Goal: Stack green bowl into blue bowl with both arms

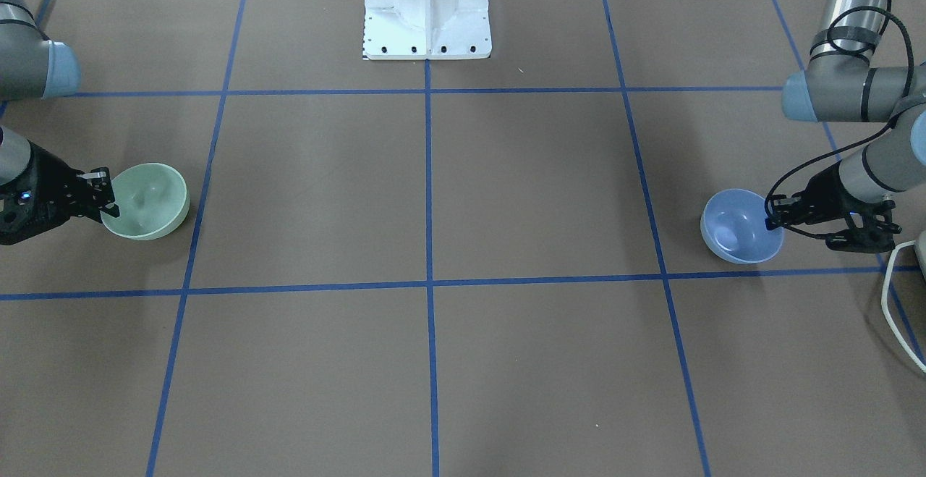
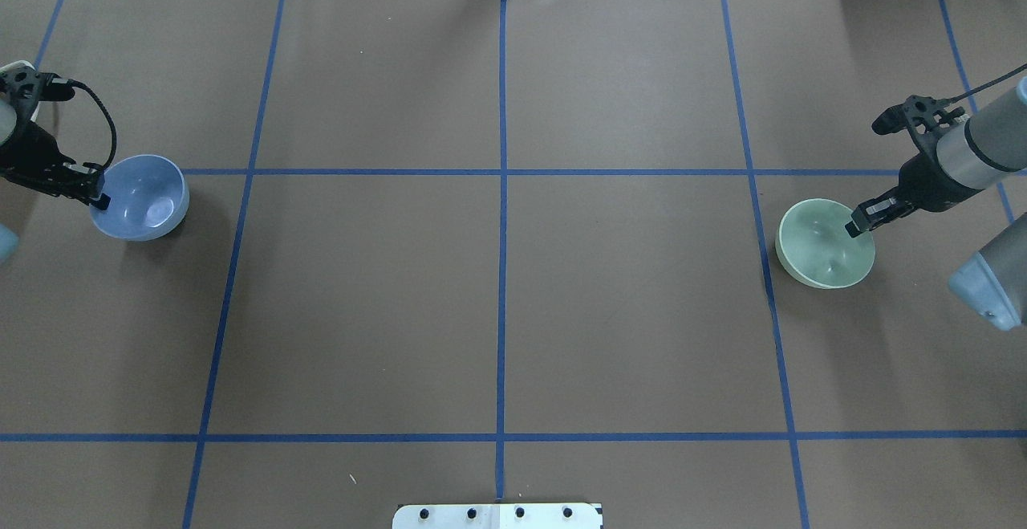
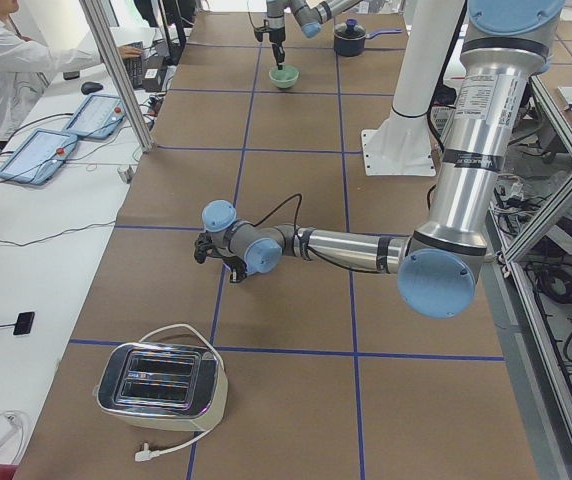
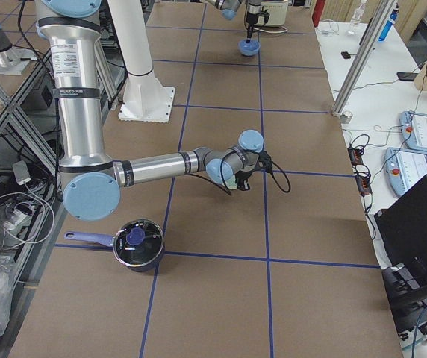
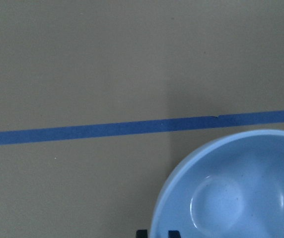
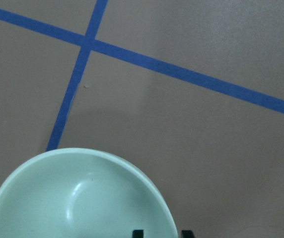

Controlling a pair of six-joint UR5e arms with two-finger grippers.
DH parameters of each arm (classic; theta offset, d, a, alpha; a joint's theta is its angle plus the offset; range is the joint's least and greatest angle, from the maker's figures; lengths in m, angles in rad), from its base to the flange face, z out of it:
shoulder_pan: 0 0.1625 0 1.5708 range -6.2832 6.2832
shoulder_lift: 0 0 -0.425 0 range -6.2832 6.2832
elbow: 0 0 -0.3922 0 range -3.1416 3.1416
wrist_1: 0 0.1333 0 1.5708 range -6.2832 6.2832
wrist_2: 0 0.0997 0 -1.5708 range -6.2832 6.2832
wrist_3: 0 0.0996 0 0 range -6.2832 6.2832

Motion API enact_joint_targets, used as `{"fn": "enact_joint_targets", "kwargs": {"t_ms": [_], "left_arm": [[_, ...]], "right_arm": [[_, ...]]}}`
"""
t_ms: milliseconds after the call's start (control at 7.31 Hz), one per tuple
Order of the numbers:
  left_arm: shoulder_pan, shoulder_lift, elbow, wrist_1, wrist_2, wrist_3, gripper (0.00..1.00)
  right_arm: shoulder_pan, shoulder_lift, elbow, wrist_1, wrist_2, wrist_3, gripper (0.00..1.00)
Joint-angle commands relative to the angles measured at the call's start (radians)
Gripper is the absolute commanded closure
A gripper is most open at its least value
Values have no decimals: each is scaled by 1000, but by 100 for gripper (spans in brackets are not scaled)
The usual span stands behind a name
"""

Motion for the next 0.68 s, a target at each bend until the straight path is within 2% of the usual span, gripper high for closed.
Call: {"fn": "enact_joint_targets", "kwargs": {"t_ms": [0,137,274,547], "left_arm": [[0,-4,-12,0,-1,-33,100],[0,-11,-49,2,-23,-122,100],[0,-28,-63,6,-100,-180,100],[0,-59,-98,18,-107,-243,100]], "right_arm": [[-7,1,-17,1,-10,-23,84],[-7,1,-17,1,-12,-27,84],[-7,1,-17,1,-10,-32,84],[-7,3,-9,0,-6,-30,94]]}}
